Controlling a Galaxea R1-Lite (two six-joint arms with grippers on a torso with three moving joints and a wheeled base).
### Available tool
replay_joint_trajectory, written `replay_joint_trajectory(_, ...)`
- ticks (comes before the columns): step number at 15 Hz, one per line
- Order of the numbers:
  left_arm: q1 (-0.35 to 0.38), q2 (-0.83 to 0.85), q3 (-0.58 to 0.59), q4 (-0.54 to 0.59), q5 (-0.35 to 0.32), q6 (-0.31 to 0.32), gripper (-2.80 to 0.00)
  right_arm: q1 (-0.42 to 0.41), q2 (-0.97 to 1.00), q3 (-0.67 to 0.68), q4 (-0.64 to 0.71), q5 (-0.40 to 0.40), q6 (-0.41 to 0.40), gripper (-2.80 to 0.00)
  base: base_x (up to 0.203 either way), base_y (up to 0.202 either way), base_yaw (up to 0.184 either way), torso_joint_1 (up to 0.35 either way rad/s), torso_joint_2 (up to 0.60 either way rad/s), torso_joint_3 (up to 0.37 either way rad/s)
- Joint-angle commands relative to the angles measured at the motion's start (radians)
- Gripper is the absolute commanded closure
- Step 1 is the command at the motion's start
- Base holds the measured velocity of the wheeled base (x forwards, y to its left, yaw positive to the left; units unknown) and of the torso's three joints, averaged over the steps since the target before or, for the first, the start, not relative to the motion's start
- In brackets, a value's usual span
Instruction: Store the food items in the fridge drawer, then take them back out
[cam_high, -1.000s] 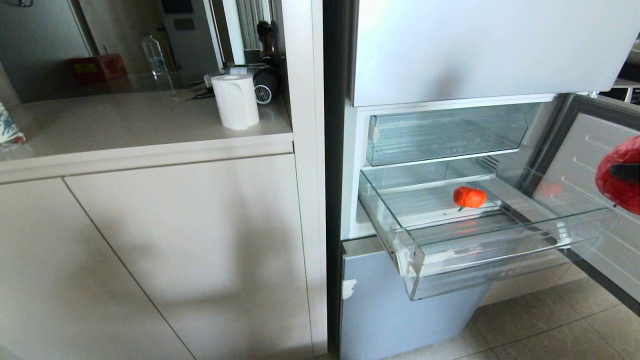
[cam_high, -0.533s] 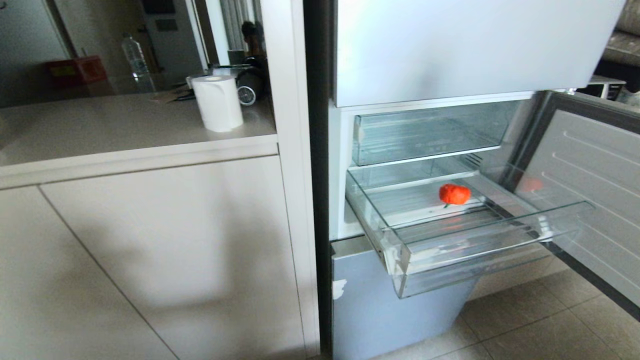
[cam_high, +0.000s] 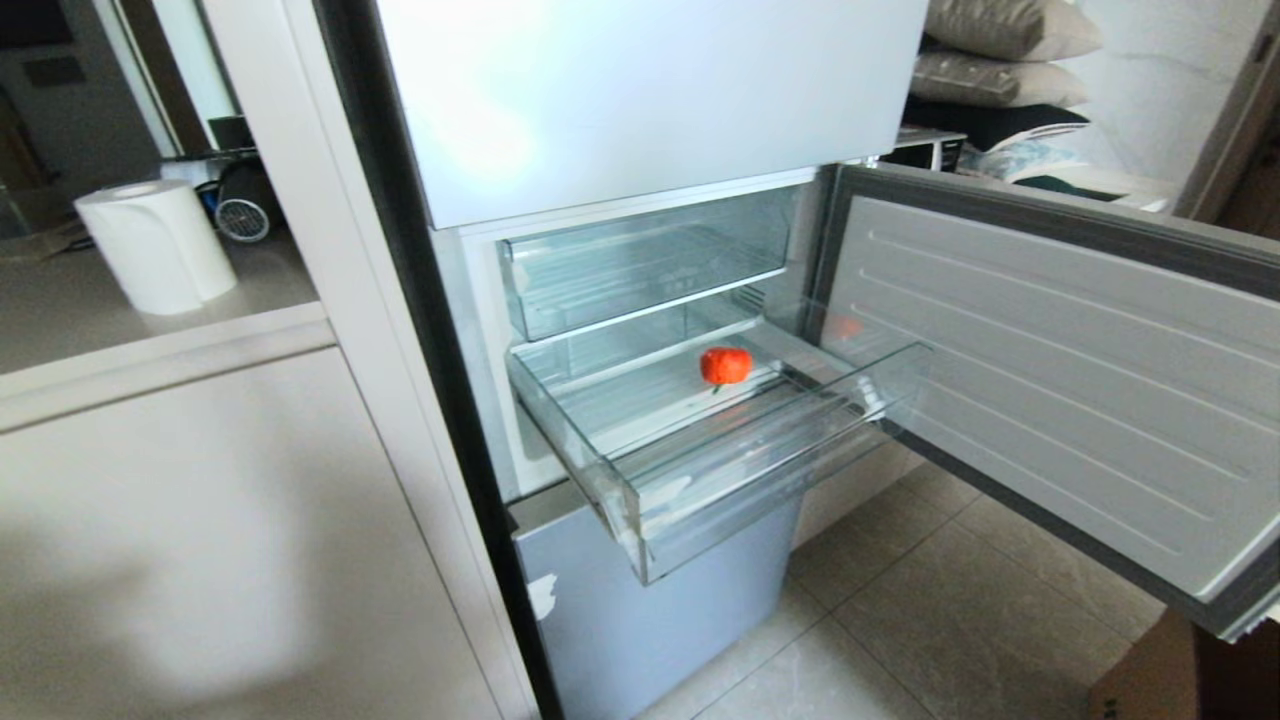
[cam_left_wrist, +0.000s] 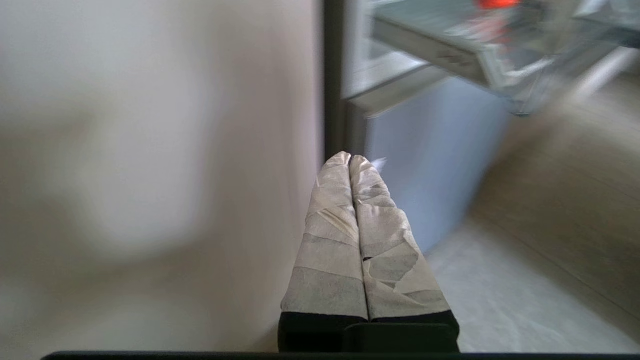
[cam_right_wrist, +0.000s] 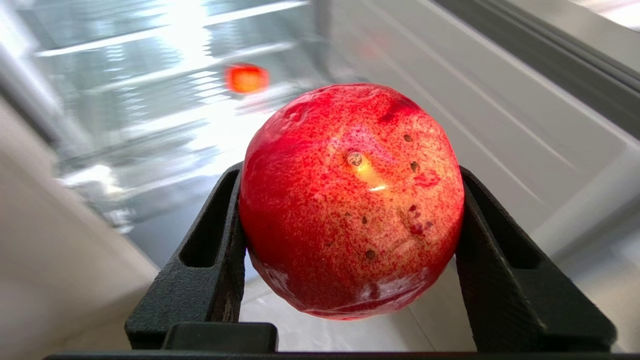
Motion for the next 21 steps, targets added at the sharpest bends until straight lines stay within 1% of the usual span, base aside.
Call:
replay_joint_trajectory(1, 0.000, 0.000, 0.000, 0.000, 0.000, 0.000, 0.00, -0.002, -0.006, 0.016, 0.002, -0.003, 0.006, 0.00, -0.002, 0.010, -0.169, 0.000, 0.00, 0.001)
replay_joint_trajectory(3, 0.000, 0.000, 0.000, 0.000, 0.000, 0.000, 0.00, -0.038, -0.003, 0.022, 0.000, -0.035, 0.010, 0.00, -0.002, 0.007, -0.160, 0.005, 0.01, 0.005)
replay_joint_trajectory(5, 0.000, 0.000, 0.000, 0.000, 0.000, 0.000, 0.00, -0.062, 0.017, 0.015, -0.040, -0.061, 0.075, 0.00, -0.001, 0.002, -0.086, 0.001, 0.00, 0.000)
replay_joint_trajectory(6, 0.000, 0.000, 0.000, 0.000, 0.000, 0.000, 0.00, -0.101, 0.051, 0.012, -0.071, -0.083, 0.105, 0.00, 0.000, 0.000, 0.000, 0.000, 0.00, 0.000)
replay_joint_trajectory(8, 0.000, 0.000, 0.000, 0.000, 0.000, 0.000, 0.00, -0.259, 0.133, 0.008, -0.164, -0.112, 0.164, 0.00, 0.000, 0.000, 0.000, 0.000, 0.00, 0.000)
replay_joint_trajectory(10, 0.000, 0.000, 0.000, 0.000, 0.000, 0.000, 0.00, -0.464, 0.220, 0.010, -0.267, -0.121, 0.220, 0.00, 0.000, 0.000, 0.000, 0.000, 0.00, 0.000)
replay_joint_trajectory(12, 0.000, 0.000, 0.000, 0.000, 0.000, 0.000, 0.00, -0.645, 0.315, 0.028, -0.360, -0.117, 0.289, 0.00, 0.000, 0.000, 0.000, 0.000, 0.00, 0.000)
replay_joint_trajectory(13, 0.000, 0.000, 0.000, 0.000, 0.000, 0.000, 0.00, -0.697, 0.340, 0.057, -0.387, -0.098, 0.314, 0.00, 0.000, 0.000, 0.000, 0.000, 0.00, 0.000)
replay_joint_trajectory(14, 0.000, 0.000, 0.000, 0.000, 0.000, 0.000, 0.00, -0.745, 0.348, 0.092, -0.399, -0.053, 0.325, 0.00, 0.000, 0.000, 0.000, 0.000, 0.00, 0.000)
replay_joint_trajectory(15, 0.000, 0.000, 0.000, 0.000, 0.000, 0.000, 0.00, -0.798, 0.364, 0.128, -0.406, 0.012, 0.331, 0.00, 0.000, 0.000, 0.000, 0.000, 0.00, 0.000)
replay_joint_trajectory(17, 0.000, 0.000, 0.000, 0.000, 0.000, 0.000, 0.00, -0.895, 0.425, 0.167, -0.426, 0.097, 0.334, 0.00, 0.000, 0.000, 0.000, 0.000, 0.00, 0.000)
replay_joint_trajectory(19, 0.000, 0.000, 0.000, 0.000, 0.000, 0.000, 0.00, -0.974, 0.502, 0.204, -0.508, 0.154, 0.330, 0.00, 0.000, 0.000, 0.000, 0.000, 0.00, 0.000)
replay_joint_trajectory(21, 0.000, 0.000, 0.000, 0.000, 0.000, 0.000, 0.00, -1.028, 0.593, 0.234, -0.605, 0.186, 0.325, 0.00, 0.000, 0.000, 0.000, 0.000, 0.00, 0.000)
